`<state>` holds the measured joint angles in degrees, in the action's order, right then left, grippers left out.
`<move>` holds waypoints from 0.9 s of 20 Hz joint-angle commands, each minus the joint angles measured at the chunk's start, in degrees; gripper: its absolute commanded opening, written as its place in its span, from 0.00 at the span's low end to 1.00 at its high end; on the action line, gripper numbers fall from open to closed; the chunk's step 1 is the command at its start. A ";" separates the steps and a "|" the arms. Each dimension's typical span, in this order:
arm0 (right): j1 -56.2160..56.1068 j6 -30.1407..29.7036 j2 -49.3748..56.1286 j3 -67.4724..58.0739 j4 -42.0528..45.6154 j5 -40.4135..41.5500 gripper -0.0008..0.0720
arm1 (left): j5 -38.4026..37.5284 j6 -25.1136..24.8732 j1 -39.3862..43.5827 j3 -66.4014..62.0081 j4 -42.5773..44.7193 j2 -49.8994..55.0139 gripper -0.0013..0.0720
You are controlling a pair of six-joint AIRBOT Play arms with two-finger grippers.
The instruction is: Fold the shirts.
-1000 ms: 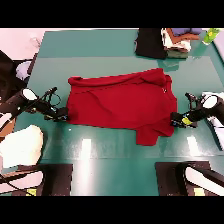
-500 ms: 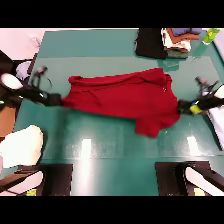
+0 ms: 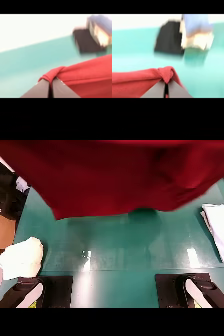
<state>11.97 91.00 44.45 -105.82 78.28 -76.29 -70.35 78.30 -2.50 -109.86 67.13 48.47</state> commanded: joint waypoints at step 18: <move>-2.34 -2.82 29.20 21.57 2.40 -4.98 0.04 | 0.50 2.12 -0.04 29.88 -0.07 22.64 0.06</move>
<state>10.98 89.78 65.49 -92.84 80.99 -84.16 -71.55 80.51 -2.50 -88.51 67.42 62.57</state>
